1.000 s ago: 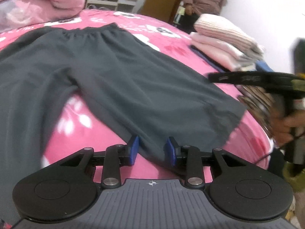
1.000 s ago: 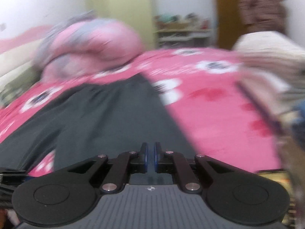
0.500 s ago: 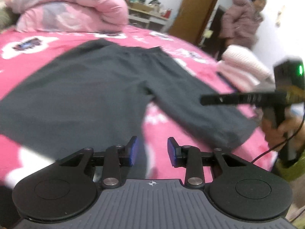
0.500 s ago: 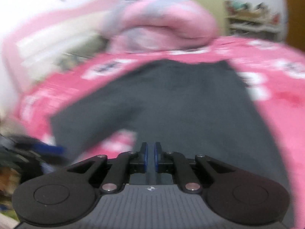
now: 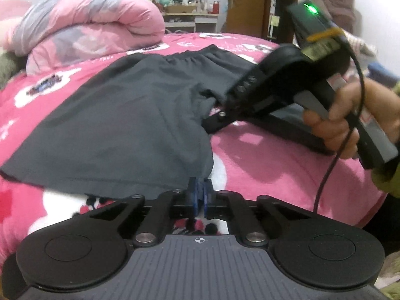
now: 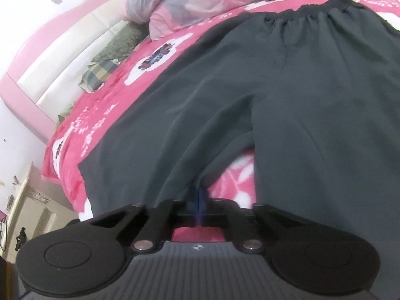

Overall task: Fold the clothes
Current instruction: 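Grasp a leg hem with the left gripper and pull it flat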

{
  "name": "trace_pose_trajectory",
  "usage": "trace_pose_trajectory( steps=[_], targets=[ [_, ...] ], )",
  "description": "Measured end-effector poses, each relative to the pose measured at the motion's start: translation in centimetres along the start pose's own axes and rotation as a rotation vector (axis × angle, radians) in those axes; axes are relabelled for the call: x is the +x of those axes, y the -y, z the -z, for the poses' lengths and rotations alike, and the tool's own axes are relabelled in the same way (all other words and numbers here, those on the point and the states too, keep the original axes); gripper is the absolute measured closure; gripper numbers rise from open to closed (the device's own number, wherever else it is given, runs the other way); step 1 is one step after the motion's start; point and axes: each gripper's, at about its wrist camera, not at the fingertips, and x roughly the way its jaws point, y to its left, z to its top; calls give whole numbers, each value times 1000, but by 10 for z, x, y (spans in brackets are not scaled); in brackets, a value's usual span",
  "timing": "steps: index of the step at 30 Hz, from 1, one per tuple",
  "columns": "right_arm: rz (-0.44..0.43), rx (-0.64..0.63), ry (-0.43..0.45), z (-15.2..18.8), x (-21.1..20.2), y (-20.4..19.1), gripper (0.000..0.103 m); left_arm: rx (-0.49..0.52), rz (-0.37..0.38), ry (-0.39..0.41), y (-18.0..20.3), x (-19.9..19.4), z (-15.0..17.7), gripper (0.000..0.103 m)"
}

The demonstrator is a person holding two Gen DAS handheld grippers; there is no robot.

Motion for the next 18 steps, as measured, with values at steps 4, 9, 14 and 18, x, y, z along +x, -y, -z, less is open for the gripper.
trace_pose_trajectory(
  steps=[4, 9, 14, 18],
  targets=[
    [17, 4, 0, 8, -10, 1, 103, -41, 52, -18, -11, -5, 0, 103],
    [30, 17, -9, 14, -15, 1, 103, -63, 96, -42, -17, -5, 1, 103],
    [29, -69, 13, 12, -13, -17, 101, -112, 140, -60, -29, -6, 2, 100],
    [28, -141, 32, 10, -11, -31, 98, -184, 161, -55, -43, -19, 11, 84]
  ],
)
